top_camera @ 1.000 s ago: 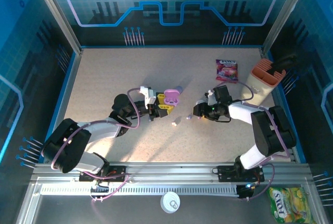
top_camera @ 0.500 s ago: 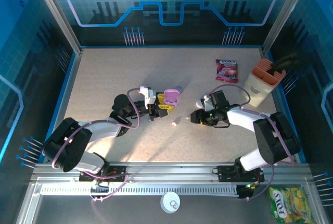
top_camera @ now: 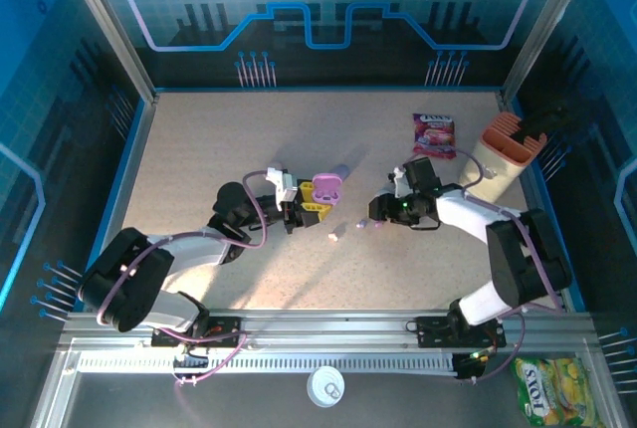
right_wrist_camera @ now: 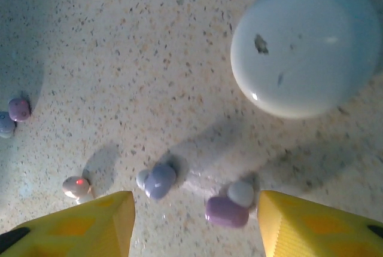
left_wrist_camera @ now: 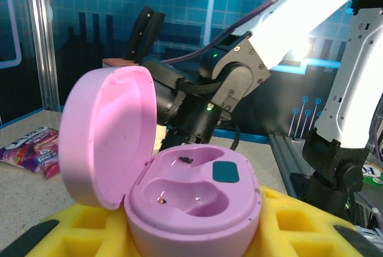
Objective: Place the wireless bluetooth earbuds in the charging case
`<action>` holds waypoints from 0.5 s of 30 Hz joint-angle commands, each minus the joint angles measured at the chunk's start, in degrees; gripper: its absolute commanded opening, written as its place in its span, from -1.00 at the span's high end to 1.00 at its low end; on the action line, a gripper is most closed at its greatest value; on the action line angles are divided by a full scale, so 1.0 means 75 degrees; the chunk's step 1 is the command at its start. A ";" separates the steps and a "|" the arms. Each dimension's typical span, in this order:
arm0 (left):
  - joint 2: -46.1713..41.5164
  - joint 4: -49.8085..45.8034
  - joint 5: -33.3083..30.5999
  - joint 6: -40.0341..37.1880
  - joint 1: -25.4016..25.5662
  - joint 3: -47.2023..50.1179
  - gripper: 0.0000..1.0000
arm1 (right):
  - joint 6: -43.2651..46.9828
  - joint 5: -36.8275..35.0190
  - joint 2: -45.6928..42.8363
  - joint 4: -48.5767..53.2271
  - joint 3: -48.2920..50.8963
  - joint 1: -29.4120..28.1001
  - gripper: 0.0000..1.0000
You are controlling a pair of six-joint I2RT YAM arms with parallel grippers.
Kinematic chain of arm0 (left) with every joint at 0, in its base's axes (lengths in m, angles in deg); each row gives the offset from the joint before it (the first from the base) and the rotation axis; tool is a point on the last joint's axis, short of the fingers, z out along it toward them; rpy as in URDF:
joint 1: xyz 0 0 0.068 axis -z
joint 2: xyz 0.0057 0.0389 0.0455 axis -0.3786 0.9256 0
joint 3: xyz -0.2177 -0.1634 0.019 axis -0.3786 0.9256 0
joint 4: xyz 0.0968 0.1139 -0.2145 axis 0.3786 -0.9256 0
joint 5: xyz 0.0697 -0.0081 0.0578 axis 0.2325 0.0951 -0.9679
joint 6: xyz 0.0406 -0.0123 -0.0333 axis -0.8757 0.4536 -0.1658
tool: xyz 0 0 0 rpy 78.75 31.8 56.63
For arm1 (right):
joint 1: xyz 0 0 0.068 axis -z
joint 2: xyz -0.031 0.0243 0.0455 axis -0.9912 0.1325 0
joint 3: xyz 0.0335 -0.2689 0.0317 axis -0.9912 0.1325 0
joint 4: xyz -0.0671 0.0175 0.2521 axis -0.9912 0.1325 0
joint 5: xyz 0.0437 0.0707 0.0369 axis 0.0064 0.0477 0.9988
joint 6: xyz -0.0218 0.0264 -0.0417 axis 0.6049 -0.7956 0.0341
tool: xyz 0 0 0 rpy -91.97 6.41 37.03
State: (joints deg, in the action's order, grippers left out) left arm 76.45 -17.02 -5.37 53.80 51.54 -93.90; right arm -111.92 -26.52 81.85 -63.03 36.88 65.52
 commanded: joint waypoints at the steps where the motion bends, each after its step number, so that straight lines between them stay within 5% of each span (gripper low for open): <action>1: -0.0240 -0.0053 -0.0039 -0.0211 -0.0067 0.0106 0.30 | 0.0256 0.0639 0.0555 -0.0044 -0.0423 0.0043 -0.13; 15: -0.0325 -0.0219 0.0004 -0.0214 -0.0066 0.0046 0.30 | 0.0126 0.0927 0.0302 -0.0307 0.0485 0.0010 -0.12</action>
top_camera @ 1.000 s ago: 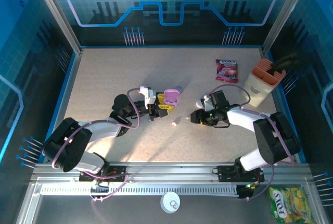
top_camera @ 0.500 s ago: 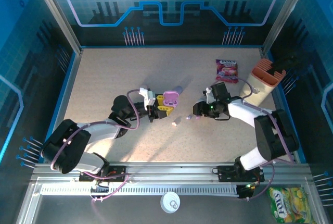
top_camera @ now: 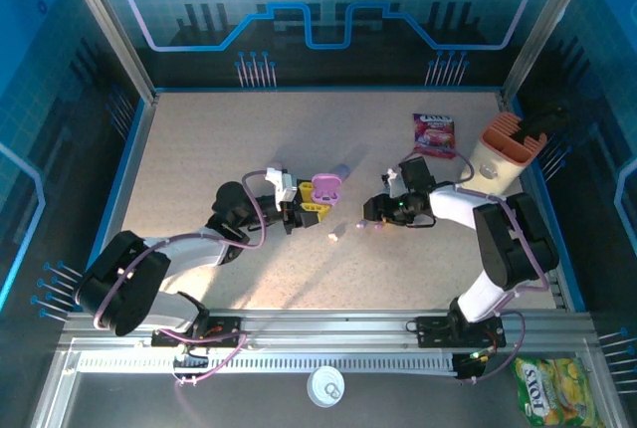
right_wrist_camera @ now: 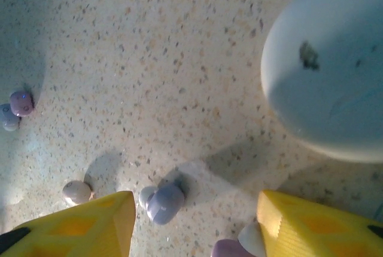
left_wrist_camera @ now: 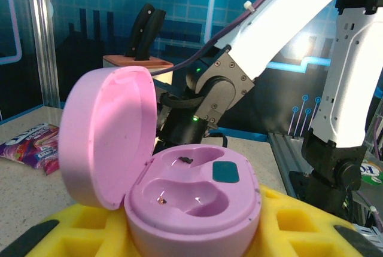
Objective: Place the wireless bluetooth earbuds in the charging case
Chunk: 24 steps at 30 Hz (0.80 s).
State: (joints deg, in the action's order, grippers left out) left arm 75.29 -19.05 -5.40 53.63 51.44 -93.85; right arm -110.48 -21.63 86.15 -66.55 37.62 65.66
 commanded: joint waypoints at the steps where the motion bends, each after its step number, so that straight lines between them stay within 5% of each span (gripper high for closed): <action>1: -0.0171 0.0047 0.0003 -0.0200 -0.0049 0.0031 0.30 | -0.0108 0.0259 -0.0362 0.0134 0.0496 -0.0019 -0.12; 10: -0.0142 0.0150 -0.0062 -0.0174 -0.0067 0.0076 0.30 | -0.0203 0.0052 -0.1054 0.0297 0.0815 -0.0110 -0.12; 17: -0.0263 0.0548 -0.0208 -0.0055 -0.0513 0.0470 0.29 | 0.0322 -0.1106 -0.1564 0.1195 0.0324 -0.0455 -0.12; 24: -0.0714 0.0300 -0.0179 -0.0058 -0.1023 0.0732 0.29 | 0.0753 -0.1317 -0.0777 0.1515 -0.0484 -0.0554 -0.16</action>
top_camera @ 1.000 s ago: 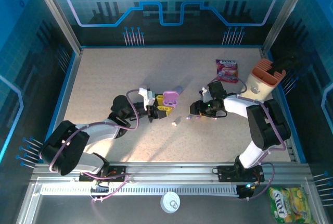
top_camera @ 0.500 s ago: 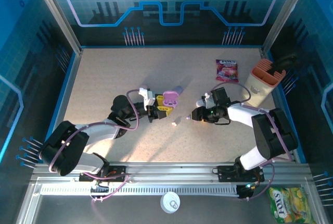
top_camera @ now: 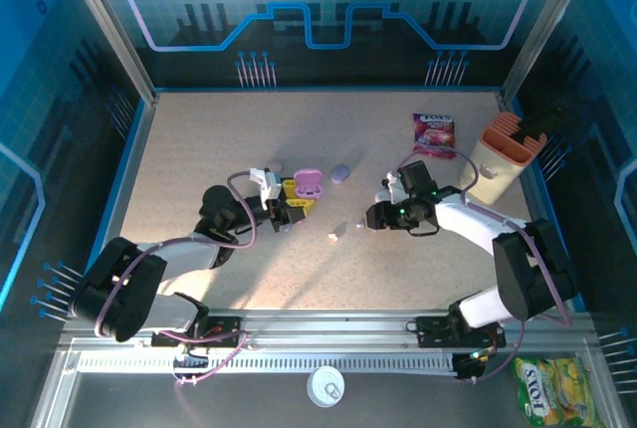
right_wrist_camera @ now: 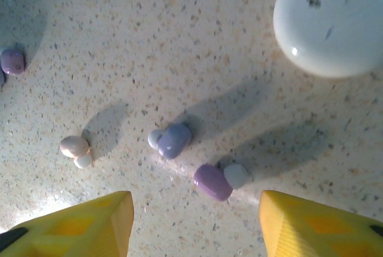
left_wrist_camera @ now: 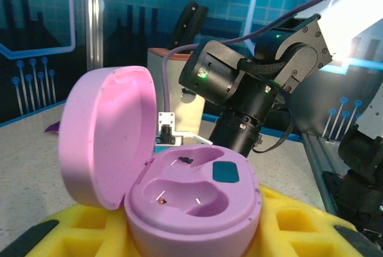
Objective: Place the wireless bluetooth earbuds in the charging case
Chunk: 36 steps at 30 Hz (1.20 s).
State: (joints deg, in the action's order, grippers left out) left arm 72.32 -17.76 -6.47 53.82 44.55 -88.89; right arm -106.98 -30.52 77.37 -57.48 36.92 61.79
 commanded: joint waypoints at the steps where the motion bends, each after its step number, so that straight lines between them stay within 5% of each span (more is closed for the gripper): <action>1: -0.0401 -0.0018 -0.0023 -0.0134 -0.0113 0.0060 0.29 | 0.0273 0.0036 0.0611 0.0197 -0.0492 -0.0014 -0.16; 10: -0.0838 -0.0615 -0.0031 -0.0337 -0.0116 0.0164 0.29 | 0.0232 0.1170 0.1934 -0.0218 -0.0943 0.0005 -0.11; 22: -0.0969 -0.0911 -0.0054 -0.0558 -0.0132 0.0154 0.27 | -0.0177 0.1259 0.1050 -0.0654 0.0495 -0.0021 -0.05; 36: -0.0944 -0.0852 -0.0487 -0.0219 -0.0126 0.0106 0.28 | -0.0207 0.0564 0.0225 0.0104 0.0295 -0.0163 -0.05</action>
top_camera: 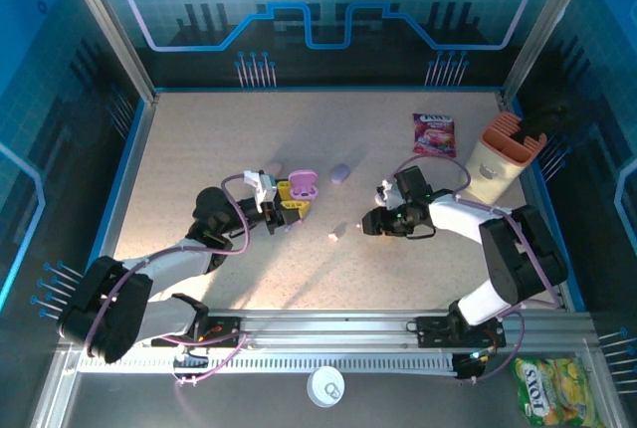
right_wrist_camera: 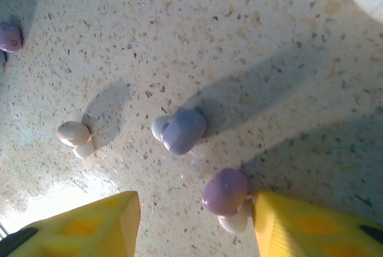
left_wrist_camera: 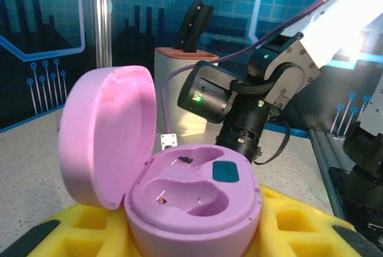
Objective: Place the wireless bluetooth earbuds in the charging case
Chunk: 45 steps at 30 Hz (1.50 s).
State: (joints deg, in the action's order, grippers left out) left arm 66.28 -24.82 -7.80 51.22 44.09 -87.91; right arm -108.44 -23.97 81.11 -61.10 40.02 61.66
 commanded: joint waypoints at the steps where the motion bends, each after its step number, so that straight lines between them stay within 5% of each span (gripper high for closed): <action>1: -0.0152 0.0080 -0.0557 0.0221 -0.0065 -0.0029 0.27 | 0.0017 -0.0580 -0.0357 0.0732 -0.0207 -0.0214 -0.07; 10: -0.0005 -0.0019 -0.1938 0.0013 -0.0301 0.0012 0.30 | -0.0655 -0.4369 -0.0888 0.2168 -0.1072 -0.1504 -0.13; 17: 0.0219 -0.0004 -0.2301 -0.0048 -0.0821 -0.0263 0.29 | -0.2441 -0.6909 -0.0178 0.3434 -0.1997 -0.2760 0.15; 26: 0.0396 -0.0067 -0.2065 -0.0124 -0.1120 -0.0469 0.29 | -0.3514 -0.7378 0.1757 0.5116 -0.3581 -0.3431 0.12; 45: 0.0552 0.0030 -0.1685 -0.0117 -0.1120 -0.0432 0.29 | -0.3394 -0.7223 0.3152 0.4844 -0.4093 -0.3646 0.24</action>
State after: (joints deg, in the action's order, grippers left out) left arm 69.98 -26.30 -22.20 51.00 36.11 -89.96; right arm -133.12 -77.38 103.29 -25.17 10.73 35.08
